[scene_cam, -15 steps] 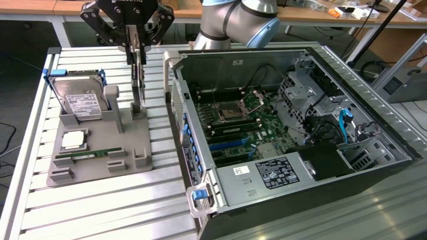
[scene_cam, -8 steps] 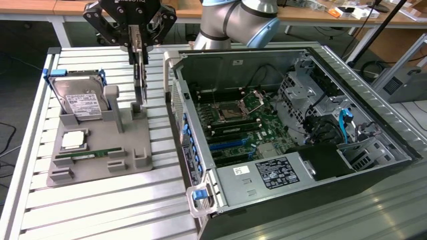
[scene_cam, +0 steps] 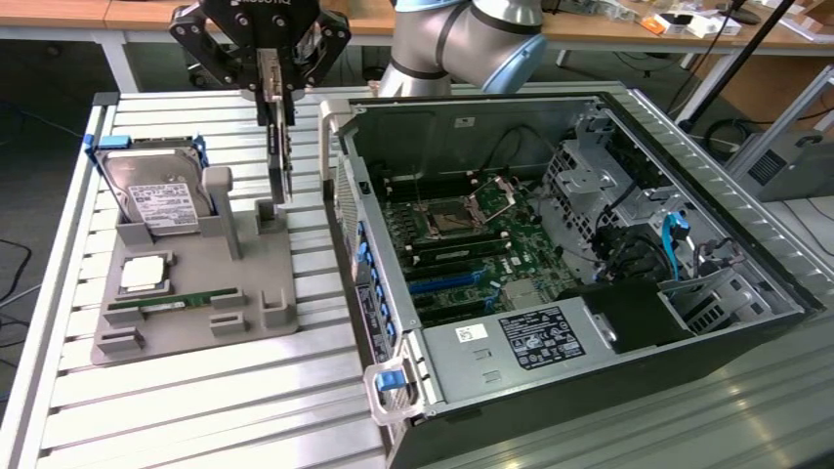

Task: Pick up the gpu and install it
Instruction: 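Pick up the gpu and move the gpu toward the slot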

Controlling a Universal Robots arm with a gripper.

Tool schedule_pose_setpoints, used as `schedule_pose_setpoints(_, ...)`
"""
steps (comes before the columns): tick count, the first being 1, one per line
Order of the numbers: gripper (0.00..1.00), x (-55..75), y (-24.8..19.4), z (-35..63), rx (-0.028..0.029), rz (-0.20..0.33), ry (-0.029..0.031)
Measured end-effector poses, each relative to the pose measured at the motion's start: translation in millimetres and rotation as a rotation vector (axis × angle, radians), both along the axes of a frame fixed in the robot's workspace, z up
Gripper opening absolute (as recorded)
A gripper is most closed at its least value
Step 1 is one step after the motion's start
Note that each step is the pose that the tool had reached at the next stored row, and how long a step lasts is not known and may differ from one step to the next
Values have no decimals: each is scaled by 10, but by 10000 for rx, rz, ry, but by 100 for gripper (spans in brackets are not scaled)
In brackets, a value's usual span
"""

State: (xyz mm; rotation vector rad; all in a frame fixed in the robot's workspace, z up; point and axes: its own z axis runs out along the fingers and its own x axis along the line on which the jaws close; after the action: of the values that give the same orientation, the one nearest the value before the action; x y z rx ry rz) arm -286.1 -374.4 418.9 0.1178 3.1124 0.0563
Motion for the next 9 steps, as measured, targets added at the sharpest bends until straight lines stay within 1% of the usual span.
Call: schedule_pose_setpoints(9,27,43,0,0,0,0,1)
